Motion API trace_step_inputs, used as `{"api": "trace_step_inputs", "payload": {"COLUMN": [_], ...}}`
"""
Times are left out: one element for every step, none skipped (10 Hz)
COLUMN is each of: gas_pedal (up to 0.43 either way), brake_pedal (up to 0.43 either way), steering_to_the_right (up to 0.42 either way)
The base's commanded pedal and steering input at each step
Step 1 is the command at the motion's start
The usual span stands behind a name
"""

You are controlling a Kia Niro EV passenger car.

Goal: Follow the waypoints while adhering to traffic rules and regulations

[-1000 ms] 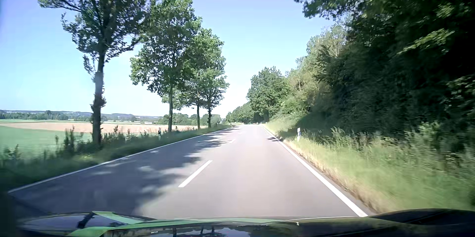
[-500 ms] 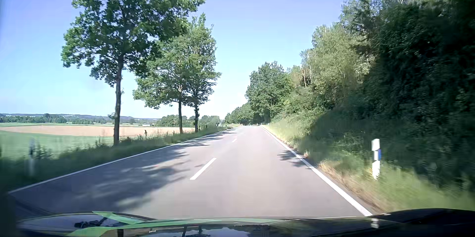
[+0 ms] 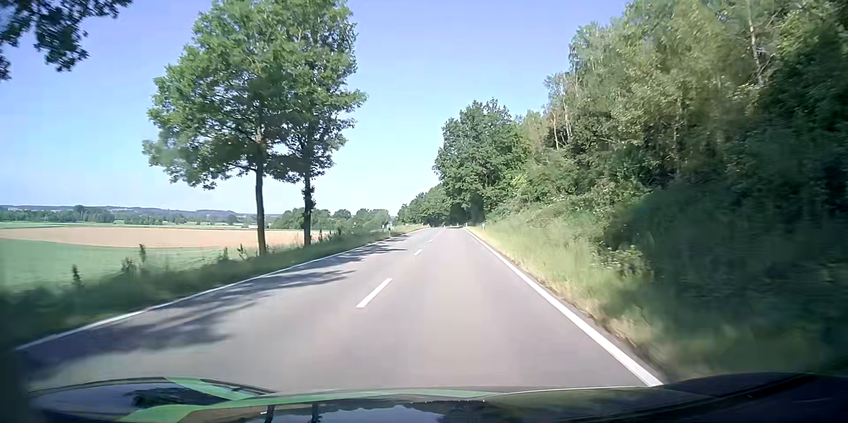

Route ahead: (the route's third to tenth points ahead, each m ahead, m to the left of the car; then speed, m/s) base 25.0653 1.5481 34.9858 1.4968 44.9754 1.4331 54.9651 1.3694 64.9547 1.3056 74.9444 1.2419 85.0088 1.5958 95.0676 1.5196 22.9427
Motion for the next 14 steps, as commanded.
{"api": "trace_step_inputs", "payload": {"gas_pedal": [0.28, 0.28, 0.287, 0.287, 0.28, 0.28, 0.28, 0.268, 0.26, 0.24, 0.24, 0.228, 0.228, 0.228], "brake_pedal": [0.0, 0.0, 0.0, 0.0, 0.0, 0.0, 0.0, 0.0, 0.0, 0.0, 0.0, 0.0, 0.0, 0.0], "steering_to_the_right": [0.002, 0.003, 0.002, 0.002, 0.002, 0.001, 0.001, 0.001, 0.001, 0.001, 0.001, 0.0, 0.0, 0.0]}}
